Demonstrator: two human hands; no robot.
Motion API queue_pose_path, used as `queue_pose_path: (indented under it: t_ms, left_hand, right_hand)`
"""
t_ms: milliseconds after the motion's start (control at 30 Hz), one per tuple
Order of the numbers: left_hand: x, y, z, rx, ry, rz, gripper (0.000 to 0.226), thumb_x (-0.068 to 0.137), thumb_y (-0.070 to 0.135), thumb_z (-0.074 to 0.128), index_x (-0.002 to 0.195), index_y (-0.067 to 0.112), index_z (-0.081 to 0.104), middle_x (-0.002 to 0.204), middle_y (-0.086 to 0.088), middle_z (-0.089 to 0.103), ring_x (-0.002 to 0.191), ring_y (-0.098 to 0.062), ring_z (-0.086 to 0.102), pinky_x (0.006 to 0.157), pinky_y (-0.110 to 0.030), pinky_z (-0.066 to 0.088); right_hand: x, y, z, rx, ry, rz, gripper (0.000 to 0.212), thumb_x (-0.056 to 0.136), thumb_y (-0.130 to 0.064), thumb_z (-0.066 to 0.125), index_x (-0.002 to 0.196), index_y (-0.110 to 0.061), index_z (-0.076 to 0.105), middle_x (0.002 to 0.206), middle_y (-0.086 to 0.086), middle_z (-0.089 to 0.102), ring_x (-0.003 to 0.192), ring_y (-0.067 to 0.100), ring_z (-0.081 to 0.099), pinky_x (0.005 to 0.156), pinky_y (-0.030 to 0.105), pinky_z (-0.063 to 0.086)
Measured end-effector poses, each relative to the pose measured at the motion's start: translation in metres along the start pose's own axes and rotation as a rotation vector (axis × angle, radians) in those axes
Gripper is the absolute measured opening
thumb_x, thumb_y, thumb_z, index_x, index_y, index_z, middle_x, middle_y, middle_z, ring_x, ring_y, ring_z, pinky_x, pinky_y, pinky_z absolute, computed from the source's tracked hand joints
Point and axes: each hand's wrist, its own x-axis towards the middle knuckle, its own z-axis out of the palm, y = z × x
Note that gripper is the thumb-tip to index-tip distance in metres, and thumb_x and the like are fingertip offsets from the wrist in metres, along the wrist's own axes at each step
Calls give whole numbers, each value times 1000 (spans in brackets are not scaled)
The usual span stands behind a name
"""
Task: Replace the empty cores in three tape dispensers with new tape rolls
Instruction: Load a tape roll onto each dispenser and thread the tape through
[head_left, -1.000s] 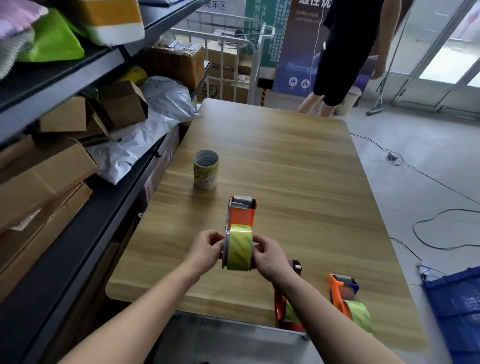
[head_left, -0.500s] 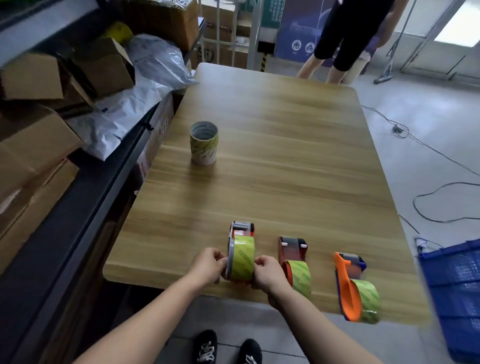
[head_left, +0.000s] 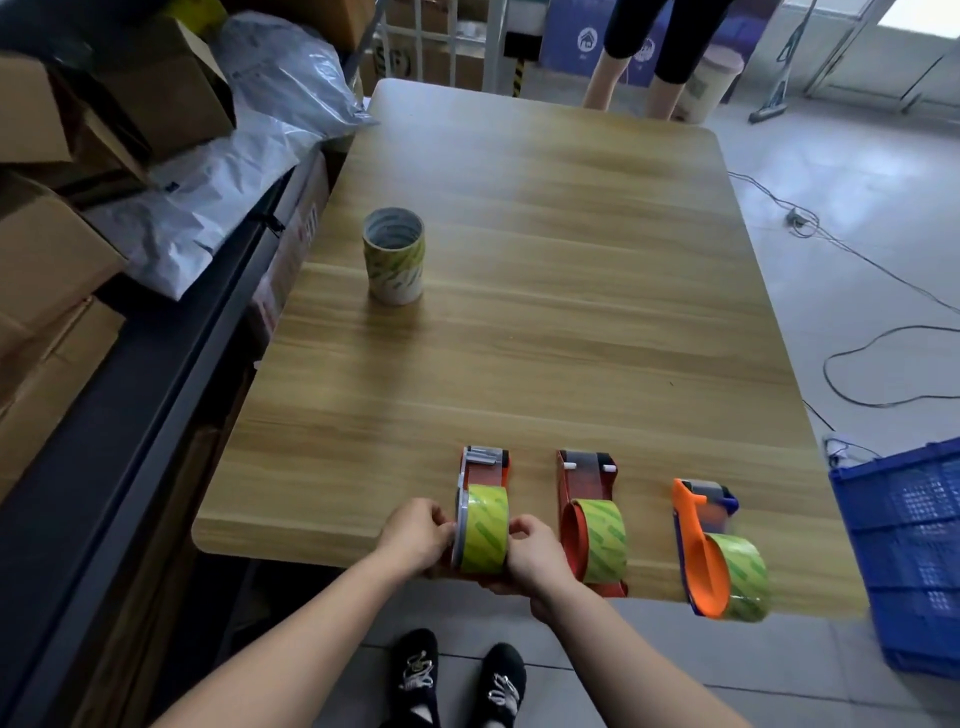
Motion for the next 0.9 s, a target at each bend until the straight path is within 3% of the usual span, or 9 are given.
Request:
queue_pose_path:
  t_ms: [100, 200, 300, 367, 433, 567, 667, 800, 900]
  left_hand:
    - [-4, 2, -1, 75, -25, 5, 30, 88, 28, 52, 62, 15, 51, 61, -8, 69, 47, -20, 63, 48, -20, 45]
    - [-4, 4, -7, 97, 65, 35, 32, 89, 30, 56, 60, 18, 47, 67, 0, 62, 63, -20, 58, 57, -26, 42]
    - [-9, 5, -14, -285, 93, 141, 25, 92, 31, 56, 70, 20, 53, 70, 2, 63, 59, -17, 57, 58, -33, 48]
    - [-20, 5, -19, -445, 55, 205, 28, 81, 51, 62, 87, 25, 57, 76, 1, 65, 58, -12, 58, 56, -29, 47]
    - [-26, 1, -19, -341, 19, 273, 52, 59, 65, 70, 96, 32, 53, 75, 3, 64, 64, -11, 59, 60, -25, 45]
    - [-27, 0, -14, -318, -1, 301, 54, 64, 40, 84, 107, 31, 52, 69, -3, 65, 59, -14, 59, 61, -39, 51]
    - [-26, 4, -14, -284, -17, 312, 52, 68, 30, 83, 111, 27, 54, 63, 0, 61, 55, -14, 56, 58, -39, 50]
    - [-28, 6, -14, -278, -42, 299, 55, 71, 26, 81, 118, 23, 53, 68, -1, 65, 60, -15, 59, 62, -40, 53]
    - [-29, 6, -13, -338, -85, 284, 59, 74, 17, 79, 126, 17, 51, 82, -3, 72, 77, -19, 69, 72, -37, 57]
  right_hand:
    - [3, 3, 0, 7, 15, 19, 12, 94, -17, 59, 86, -15, 51, 102, 20, 64, 80, 35, 65, 36, 21, 46]
    - [10, 10, 2, -2, 68, 34, 22, 89, -15, 64, 85, -13, 43, 103, 19, 58, 85, 38, 65, 35, 22, 46]
    - [13, 14, 5, -42, 116, 44, 27, 85, -17, 68, 80, -15, 41, 100, 20, 59, 73, 35, 66, 37, 25, 47]
    - [13, 14, 5, -64, 132, 48, 27, 84, -20, 68, 79, -17, 42, 99, 21, 62, 64, 33, 66, 36, 24, 45]
    - [11, 12, 4, -98, 129, 64, 25, 85, -23, 67, 81, -16, 44, 96, 18, 64, 50, 30, 65, 35, 23, 43]
    - [5, 1, -2, -271, 73, 45, 12, 90, -26, 59, 87, -14, 57, 84, 11, 68, 47, 28, 68, 36, 25, 46]
    - [0, -4, -9, -462, 18, 53, 22, 94, -28, 53, 82, -12, 62, 71, 9, 73, 43, 20, 65, 36, 19, 43]
    - [0, 4, -6, -382, 33, 72, 24, 94, -32, 54, 81, -12, 59, 74, 11, 73, 47, 24, 67, 37, 21, 43]
    - [1, 9, 0, -320, 41, 79, 22, 94, -26, 53, 81, -10, 60, 71, 13, 73, 56, 32, 71, 42, 27, 49]
